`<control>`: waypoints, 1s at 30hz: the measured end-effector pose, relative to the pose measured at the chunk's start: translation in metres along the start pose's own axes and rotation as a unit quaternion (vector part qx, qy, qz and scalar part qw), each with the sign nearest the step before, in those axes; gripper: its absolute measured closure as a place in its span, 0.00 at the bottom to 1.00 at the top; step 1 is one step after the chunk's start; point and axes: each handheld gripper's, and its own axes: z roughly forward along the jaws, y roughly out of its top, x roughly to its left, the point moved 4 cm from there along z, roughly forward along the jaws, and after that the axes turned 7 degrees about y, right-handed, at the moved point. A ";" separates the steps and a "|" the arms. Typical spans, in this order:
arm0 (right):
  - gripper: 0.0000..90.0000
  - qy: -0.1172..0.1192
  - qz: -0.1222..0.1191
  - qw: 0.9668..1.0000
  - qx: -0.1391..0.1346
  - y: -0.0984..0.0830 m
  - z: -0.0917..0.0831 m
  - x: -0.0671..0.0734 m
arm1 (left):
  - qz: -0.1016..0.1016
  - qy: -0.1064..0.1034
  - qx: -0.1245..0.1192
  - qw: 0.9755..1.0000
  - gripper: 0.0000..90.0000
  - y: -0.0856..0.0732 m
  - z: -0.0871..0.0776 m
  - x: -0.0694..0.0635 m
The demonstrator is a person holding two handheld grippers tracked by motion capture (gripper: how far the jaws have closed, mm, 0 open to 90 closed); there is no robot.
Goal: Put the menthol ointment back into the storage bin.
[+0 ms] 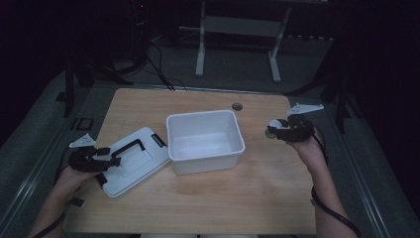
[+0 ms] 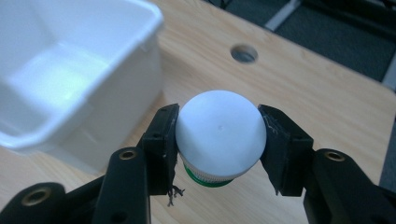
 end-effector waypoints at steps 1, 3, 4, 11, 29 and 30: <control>0.56 0.007 -0.012 1.000 -0.003 0.010 -0.003 0.008 | 0.002 0.000 0.000 1.000 0.31 0.001 -0.001 -0.001; 0.56 0.016 -0.024 1.000 -0.008 0.021 -0.006 0.017 | 0.000 -0.002 -0.003 1.000 0.31 0.001 -0.002 -0.001; 0.56 0.020 -0.029 0.999 -0.010 0.024 -0.006 0.020 | 0.000 -0.003 -0.006 1.000 0.31 0.001 -0.004 -0.002; 0.56 0.054 -0.079 0.995 -0.014 0.056 -0.003 0.054 | 0.005 -0.005 -0.001 1.000 0.31 0.000 -0.003 -0.004; 0.56 0.164 -0.164 0.973 0.021 0.087 0.050 0.132 | 0.010 -0.008 0.001 1.000 0.31 -0.004 -0.002 -0.006; 0.56 0.164 -0.164 0.973 0.021 0.087 0.050 0.132 | 0.010 -0.008 0.001 1.000 0.31 -0.004 -0.002 -0.006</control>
